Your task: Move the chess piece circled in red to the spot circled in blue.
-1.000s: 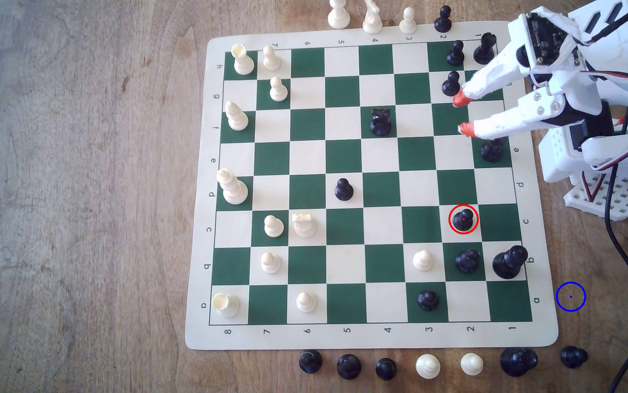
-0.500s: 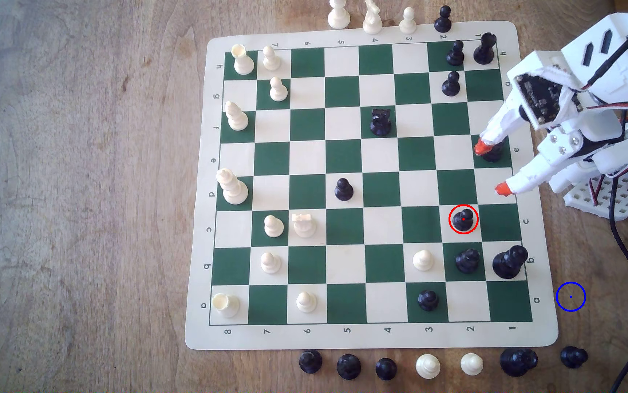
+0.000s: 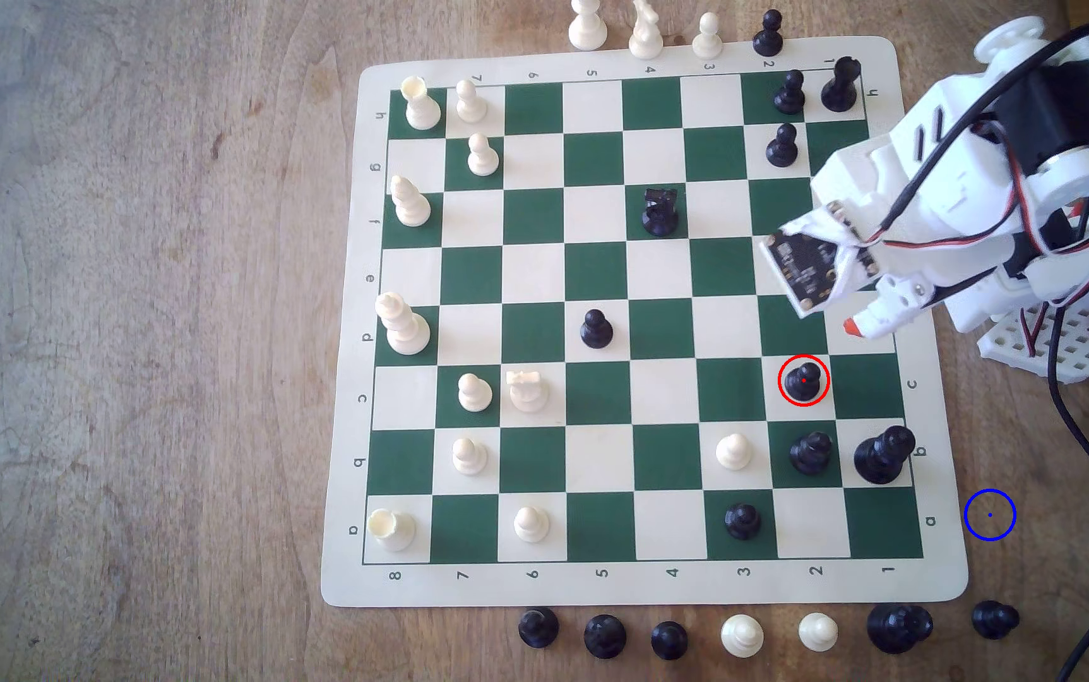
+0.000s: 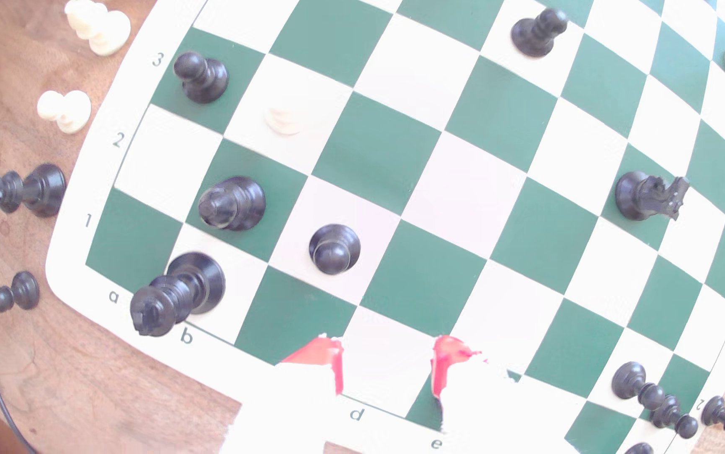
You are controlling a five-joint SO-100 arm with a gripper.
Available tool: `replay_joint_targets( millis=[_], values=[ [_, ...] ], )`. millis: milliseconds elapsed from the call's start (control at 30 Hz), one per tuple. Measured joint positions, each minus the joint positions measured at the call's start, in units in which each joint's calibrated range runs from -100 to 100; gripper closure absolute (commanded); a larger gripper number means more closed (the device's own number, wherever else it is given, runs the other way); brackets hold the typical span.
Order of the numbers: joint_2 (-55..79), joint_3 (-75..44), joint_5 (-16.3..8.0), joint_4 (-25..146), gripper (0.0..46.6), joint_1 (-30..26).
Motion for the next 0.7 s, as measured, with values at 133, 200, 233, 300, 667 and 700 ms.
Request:
replay_joint_targets(
  millis=[133, 200, 233, 300, 667, 700],
  values=[
    [3.27, 0.0, -0.49, -0.56, 32.5, -0.81],
    [4.27, 0.0, -0.49, -1.67, 31.4, -1.18],
    [4.61, 0.0, -0.49, -1.99, 31.0, -1.7],
    [5.53, 0.18, -0.49, -3.51, 29.4, -2.14],
    [6.7, 8.86, -0.73, -11.95, 29.2, -2.29],
    [6.79, 9.49, -0.78, -12.51, 29.7, -2.58]
  ],
)
